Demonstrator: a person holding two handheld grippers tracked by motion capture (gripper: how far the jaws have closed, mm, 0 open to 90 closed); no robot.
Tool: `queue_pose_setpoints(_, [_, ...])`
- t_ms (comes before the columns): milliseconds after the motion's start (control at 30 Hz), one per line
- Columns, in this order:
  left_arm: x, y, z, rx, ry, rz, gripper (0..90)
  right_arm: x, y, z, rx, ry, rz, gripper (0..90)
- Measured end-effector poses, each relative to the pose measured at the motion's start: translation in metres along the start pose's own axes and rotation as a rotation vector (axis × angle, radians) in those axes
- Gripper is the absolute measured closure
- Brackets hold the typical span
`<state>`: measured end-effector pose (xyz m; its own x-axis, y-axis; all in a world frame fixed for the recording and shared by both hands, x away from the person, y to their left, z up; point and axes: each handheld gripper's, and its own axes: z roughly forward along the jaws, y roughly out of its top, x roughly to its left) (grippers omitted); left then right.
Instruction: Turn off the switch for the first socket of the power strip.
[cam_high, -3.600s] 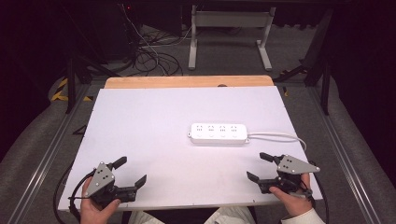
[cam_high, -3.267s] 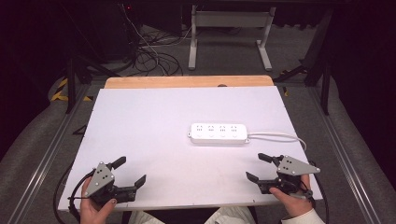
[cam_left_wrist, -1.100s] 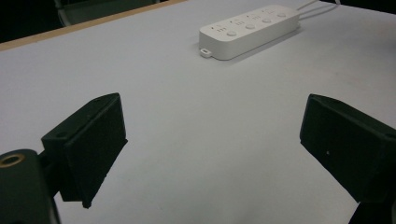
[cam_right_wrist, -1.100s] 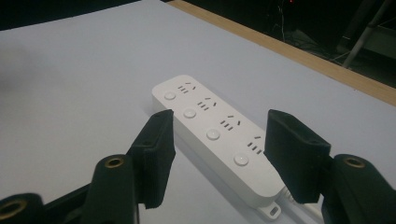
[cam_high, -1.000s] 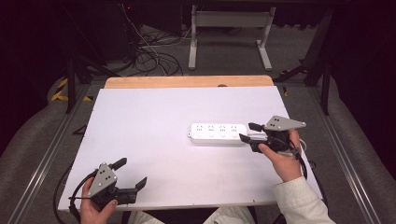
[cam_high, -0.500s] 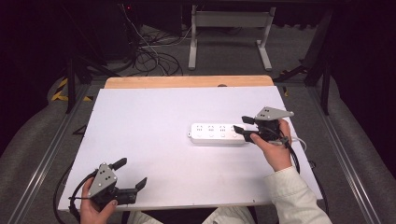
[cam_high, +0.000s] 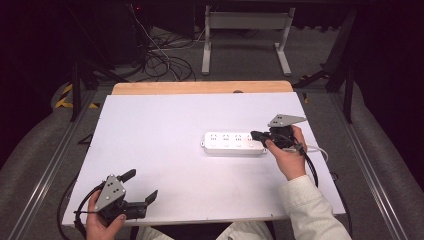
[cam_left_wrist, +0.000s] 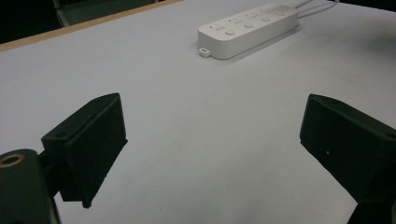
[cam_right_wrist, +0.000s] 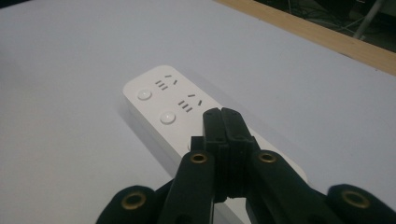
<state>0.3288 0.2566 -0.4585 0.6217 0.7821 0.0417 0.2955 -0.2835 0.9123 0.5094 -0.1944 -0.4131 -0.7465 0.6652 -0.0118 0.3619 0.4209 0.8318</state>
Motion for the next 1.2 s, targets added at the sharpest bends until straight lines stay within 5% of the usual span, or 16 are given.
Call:
queue_pose_setpoints(567, [0.0,0.0,0.0,0.002,0.003,0.0,7.7,-0.004,-0.008,0.025,0.115,-0.056,-0.025,90.0])
queue_pose_setpoints(1200, [0.0,0.0,0.0,0.004,0.004,-0.004,7.4,-0.006,-0.018,0.039,0.195,-0.048,-0.027,90.0])
